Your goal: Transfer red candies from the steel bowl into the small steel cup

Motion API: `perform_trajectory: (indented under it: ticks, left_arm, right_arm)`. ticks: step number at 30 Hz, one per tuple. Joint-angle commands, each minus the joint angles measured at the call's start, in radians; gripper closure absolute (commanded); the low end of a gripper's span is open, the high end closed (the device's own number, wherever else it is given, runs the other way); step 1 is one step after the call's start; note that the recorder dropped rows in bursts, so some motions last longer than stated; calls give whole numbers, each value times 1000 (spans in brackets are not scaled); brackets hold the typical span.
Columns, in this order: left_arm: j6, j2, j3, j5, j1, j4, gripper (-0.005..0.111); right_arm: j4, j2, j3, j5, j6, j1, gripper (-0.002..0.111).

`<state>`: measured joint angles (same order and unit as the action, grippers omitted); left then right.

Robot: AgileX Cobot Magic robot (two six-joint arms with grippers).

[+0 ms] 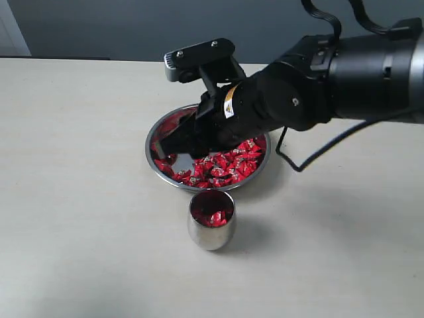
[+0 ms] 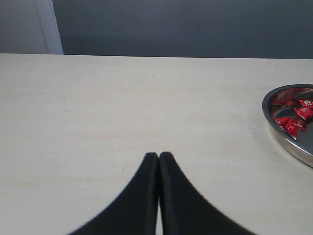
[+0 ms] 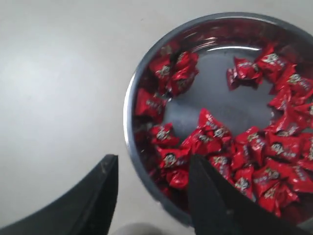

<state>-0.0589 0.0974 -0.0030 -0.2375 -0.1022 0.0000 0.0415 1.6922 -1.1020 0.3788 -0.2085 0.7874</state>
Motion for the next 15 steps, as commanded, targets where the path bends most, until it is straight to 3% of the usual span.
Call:
perform_trajectory:
  ticks: [1, 9, 15]
  left_arm:
    - [-2, -5, 3, 4, 5, 0, 106]
    - [-2, -5, 3, 4, 5, 0, 106]
    - [-2, -5, 3, 4, 5, 0, 106]
  right_arm:
    - [13, 125, -109, -18, -6, -70, 64]
    - [13, 384, -270, 52, -1, -70, 64]
    - [13, 451, -279, 48, -1, -77, 64]
